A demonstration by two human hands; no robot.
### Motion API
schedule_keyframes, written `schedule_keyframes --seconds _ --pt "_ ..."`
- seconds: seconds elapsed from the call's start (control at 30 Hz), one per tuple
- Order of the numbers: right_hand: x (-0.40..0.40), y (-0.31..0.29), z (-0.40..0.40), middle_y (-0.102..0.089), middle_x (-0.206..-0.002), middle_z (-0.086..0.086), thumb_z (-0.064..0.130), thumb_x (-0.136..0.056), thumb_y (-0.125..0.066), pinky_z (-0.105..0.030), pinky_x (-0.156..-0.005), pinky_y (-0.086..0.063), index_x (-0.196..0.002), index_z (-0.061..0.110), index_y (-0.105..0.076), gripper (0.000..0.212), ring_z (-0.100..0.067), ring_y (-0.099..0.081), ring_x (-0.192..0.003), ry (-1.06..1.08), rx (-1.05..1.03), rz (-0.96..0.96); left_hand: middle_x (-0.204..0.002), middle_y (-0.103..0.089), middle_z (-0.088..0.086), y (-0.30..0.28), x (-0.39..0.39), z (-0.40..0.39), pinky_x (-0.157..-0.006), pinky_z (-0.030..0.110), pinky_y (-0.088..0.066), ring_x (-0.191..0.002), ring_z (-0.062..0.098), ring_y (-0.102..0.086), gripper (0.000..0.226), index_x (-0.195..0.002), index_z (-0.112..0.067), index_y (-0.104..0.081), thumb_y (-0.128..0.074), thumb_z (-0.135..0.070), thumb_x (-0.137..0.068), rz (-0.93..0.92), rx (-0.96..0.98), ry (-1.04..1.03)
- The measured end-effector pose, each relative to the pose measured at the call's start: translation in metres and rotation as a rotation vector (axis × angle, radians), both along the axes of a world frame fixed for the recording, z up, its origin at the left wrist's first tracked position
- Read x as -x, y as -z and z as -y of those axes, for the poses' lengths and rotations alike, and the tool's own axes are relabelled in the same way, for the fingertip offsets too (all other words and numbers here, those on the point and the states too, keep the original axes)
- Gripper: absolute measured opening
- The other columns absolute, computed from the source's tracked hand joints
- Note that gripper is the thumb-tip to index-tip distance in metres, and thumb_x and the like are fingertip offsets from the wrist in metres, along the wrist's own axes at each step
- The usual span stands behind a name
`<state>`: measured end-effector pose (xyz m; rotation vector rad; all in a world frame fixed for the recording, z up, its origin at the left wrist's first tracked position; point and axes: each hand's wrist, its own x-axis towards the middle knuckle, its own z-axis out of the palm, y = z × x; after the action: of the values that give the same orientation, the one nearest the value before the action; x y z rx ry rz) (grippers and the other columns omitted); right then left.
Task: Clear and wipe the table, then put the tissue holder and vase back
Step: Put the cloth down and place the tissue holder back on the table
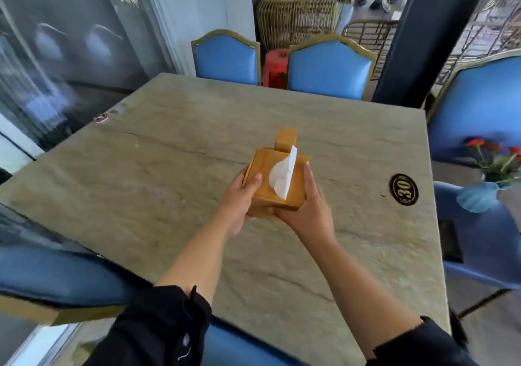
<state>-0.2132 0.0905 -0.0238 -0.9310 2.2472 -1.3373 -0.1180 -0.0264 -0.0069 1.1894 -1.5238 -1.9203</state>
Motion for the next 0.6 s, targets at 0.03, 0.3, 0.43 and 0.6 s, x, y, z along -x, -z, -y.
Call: schedule_keyframes --seconds 0.03,0.3,0.43,0.6 --pt "-0.004 0.003 0.013 -0.044 -0.143 0.003 0.038 -0.062 -0.086 -0.021 -0.088 -0.038 -0.153 0.035 -0.008 0.12 -0.016 -0.048 -0.124 0.008 -0.002 -0.002 -0.112 -0.065 -0.01 0.003 -0.002 0.015 -0.069 0.032 -0.051 -0.096 0.015 -0.064 0.033 -0.122 -0.044 -0.044 -0.057 -0.043 -0.091 0.005 0.005 0.011" --pt "-0.045 0.025 0.134 -0.043 -0.144 0.003 0.037 -0.065 -0.084 -0.03 -0.095 -0.045 -0.152 0.036 -0.008 0.115 -0.017 -0.051 -0.123 0.164 -0.013 0.005 -0.116 -0.065 -0.001 0.039 -0.017 0.163 -0.091 0.054 -0.05 -0.105 0.026 -0.063 0.038 -0.119 -0.032 -0.047 -0.064 -0.043 -0.087 0.024 0.011 0.128" --pt "-0.067 0.029 0.195 -0.041 -0.143 0.003 0.038 -0.068 -0.081 -0.026 -0.091 -0.04 -0.153 0.035 -0.007 0.112 -0.016 -0.048 -0.125 0.233 -0.021 0.052 -0.119 -0.065 0.007 0.046 -0.026 0.229 -0.065 0.033 -0.054 -0.095 0.022 -0.065 0.045 -0.127 -0.015 -0.05 -0.065 -0.034 -0.089 -0.041 -0.014 0.189" --pt "-0.085 0.041 0.261 -0.037 -0.147 0.004 0.035 -0.072 -0.079 -0.028 -0.094 -0.042 -0.153 0.034 -0.004 0.111 -0.016 -0.046 -0.128 0.343 -0.017 0.074 -0.115 -0.069 0.006 0.057 -0.022 0.298 -0.094 0.044 -0.052 -0.104 0.023 -0.066 0.048 -0.126 -0.013 -0.057 -0.069 -0.034 -0.085 -0.018 0.011 0.226"
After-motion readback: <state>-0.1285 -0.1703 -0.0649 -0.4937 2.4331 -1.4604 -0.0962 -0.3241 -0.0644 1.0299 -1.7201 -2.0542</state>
